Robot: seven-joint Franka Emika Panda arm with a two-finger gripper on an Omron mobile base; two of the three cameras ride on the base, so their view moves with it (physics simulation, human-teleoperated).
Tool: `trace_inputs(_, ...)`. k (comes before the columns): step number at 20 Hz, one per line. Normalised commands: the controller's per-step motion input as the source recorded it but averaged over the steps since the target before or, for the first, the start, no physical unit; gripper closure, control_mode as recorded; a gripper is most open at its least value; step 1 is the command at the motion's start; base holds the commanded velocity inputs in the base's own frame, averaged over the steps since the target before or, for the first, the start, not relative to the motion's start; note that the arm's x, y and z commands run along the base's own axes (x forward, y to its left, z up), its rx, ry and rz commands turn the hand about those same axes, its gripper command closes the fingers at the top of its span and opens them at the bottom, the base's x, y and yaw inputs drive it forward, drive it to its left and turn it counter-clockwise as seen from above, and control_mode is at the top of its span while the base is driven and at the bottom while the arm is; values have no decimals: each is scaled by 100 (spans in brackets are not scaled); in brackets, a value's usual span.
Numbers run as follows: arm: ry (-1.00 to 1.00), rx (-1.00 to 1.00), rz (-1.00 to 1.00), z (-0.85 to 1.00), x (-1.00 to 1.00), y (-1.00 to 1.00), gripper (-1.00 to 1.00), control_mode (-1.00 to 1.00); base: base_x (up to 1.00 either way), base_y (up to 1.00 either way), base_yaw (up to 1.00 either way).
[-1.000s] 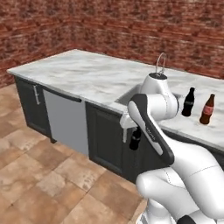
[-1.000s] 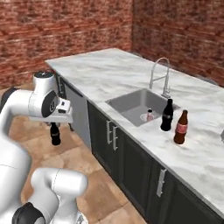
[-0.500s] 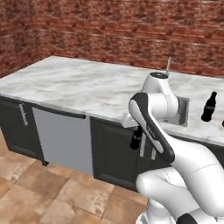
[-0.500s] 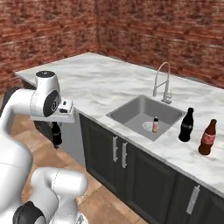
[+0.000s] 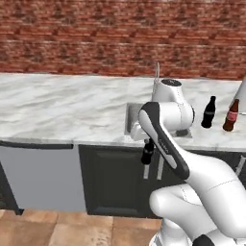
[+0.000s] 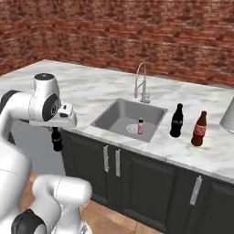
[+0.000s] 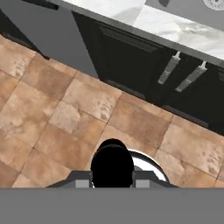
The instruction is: Place the large bottle from the dining counter next to the other large bottle outside the sink, and place the small bottle from the dining counter next to the other small bottle inside the sink.
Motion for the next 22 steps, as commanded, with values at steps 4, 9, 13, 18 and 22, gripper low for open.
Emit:
trace_inputs(4, 0, 0, 0, 0, 0, 0, 100, 100, 19, 0, -58)
trace_inputs(9, 0, 0, 0, 0, 0, 0, 100, 100, 57, 41, -48)
trace_inputs(13, 0, 0, 0, 0, 0, 0, 100, 100, 86, 89, -36)
trace_inputs(18, 0, 0, 0, 0, 0, 0, 100, 100, 46, 94, -23)
trace_inputs(22, 0, 0, 0, 0, 0, 0, 100, 100, 0, 18, -2)
